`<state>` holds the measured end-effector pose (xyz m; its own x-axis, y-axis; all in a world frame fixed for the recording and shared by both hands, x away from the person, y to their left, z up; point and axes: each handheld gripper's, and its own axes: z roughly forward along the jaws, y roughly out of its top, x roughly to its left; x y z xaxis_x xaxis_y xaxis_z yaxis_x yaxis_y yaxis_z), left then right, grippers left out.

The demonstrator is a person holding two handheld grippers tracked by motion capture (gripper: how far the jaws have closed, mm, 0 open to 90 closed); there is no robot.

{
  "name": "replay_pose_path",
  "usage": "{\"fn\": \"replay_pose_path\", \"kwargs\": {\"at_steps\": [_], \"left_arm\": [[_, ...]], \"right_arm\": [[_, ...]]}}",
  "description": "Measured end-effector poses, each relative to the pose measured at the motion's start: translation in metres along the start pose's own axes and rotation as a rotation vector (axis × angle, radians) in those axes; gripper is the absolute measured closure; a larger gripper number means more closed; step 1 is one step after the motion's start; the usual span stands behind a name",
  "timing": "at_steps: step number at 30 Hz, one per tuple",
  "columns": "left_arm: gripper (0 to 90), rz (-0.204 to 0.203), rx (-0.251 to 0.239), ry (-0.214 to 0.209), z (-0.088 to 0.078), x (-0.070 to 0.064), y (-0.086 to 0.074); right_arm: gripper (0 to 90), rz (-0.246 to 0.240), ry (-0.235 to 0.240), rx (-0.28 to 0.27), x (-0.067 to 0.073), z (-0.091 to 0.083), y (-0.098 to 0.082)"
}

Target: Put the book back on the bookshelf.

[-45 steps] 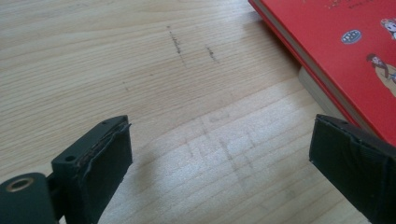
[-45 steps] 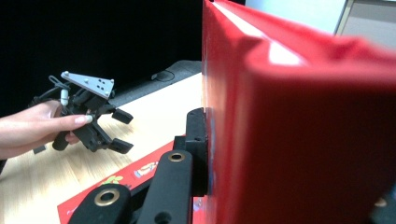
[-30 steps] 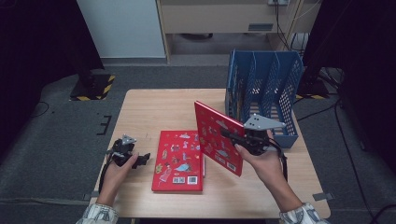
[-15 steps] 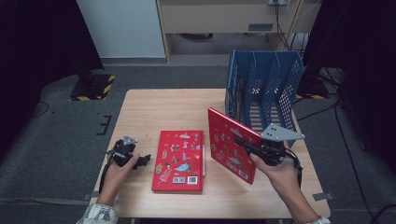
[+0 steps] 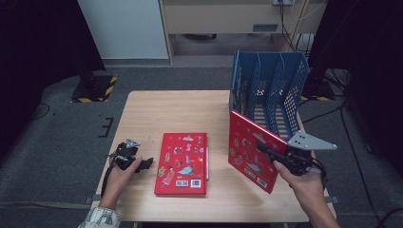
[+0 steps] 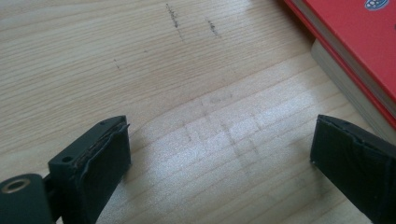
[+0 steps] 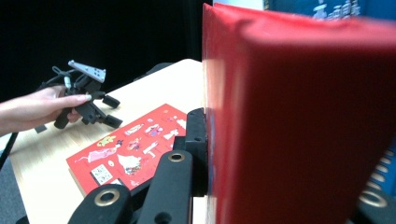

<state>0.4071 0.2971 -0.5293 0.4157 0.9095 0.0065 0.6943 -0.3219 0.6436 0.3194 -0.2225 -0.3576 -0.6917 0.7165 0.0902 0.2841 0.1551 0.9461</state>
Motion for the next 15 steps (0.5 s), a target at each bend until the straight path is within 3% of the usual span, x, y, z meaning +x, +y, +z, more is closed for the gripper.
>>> {"fn": "replay_pose_path", "kwargs": {"at_steps": [9, 15], "left_arm": [[3.8, 0.0, -0.006, -0.001, 0.0, 0.0, -0.001], [2.2, 0.005, -0.006, -0.002, 0.001, 0.0, -0.001]], "right_arm": [[79.4, 0.006, -0.048, -0.019, -0.005, -0.024, 0.022], [79.4, 0.003, -0.09, -0.007, -0.009, -0.029, 0.039]]}}
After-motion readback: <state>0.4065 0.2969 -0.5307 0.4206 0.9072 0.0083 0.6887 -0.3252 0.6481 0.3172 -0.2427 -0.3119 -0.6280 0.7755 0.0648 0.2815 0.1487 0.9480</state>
